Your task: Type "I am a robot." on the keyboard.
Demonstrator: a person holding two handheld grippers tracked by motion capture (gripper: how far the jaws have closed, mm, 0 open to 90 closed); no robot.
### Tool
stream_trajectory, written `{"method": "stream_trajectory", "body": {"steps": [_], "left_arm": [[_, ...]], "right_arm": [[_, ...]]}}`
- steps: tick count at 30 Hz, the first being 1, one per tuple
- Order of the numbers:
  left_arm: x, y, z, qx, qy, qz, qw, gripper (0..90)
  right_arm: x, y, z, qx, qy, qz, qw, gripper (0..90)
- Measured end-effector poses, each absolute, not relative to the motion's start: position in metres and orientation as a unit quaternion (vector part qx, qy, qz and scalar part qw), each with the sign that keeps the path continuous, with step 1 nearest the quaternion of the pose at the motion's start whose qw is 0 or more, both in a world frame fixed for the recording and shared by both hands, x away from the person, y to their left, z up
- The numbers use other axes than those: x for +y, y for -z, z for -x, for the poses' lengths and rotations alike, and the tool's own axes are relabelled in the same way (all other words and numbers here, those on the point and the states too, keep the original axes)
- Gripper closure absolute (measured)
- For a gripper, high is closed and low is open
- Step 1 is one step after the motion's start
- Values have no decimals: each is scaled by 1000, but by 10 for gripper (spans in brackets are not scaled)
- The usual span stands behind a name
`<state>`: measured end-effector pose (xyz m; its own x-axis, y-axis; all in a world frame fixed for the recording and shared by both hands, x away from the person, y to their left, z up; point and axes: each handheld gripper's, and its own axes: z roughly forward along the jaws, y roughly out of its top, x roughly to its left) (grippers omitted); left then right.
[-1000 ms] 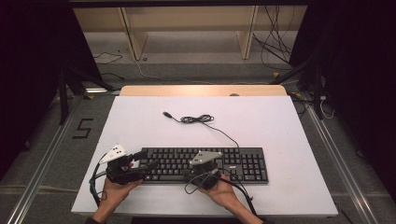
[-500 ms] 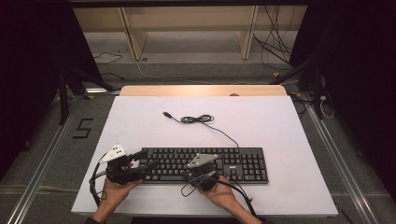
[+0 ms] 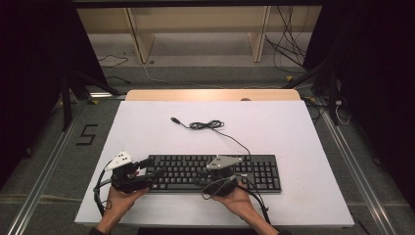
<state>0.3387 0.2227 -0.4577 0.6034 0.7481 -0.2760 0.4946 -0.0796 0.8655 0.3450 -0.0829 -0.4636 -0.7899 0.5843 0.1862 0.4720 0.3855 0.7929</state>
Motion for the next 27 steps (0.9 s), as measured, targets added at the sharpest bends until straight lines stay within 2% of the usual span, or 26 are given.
{"method": "stream_trajectory", "body": {"steps": [9,14,20,27], "left_arm": [[222,460,-341,436,-118,-728,516,312],[223,462,-343,443,-113,-732,505,335],[225,464,-344,453,-112,-735,492,424],[226,466,-345,454,-113,-743,479,607]], "right_arm": [[-100,452,-347,812,-475,-333,71,425],[-106,448,-349,805,-483,-337,74,375],[-108,447,-349,802,-486,-338,76,344],[-108,446,-347,803,-487,-335,78,314]]}}
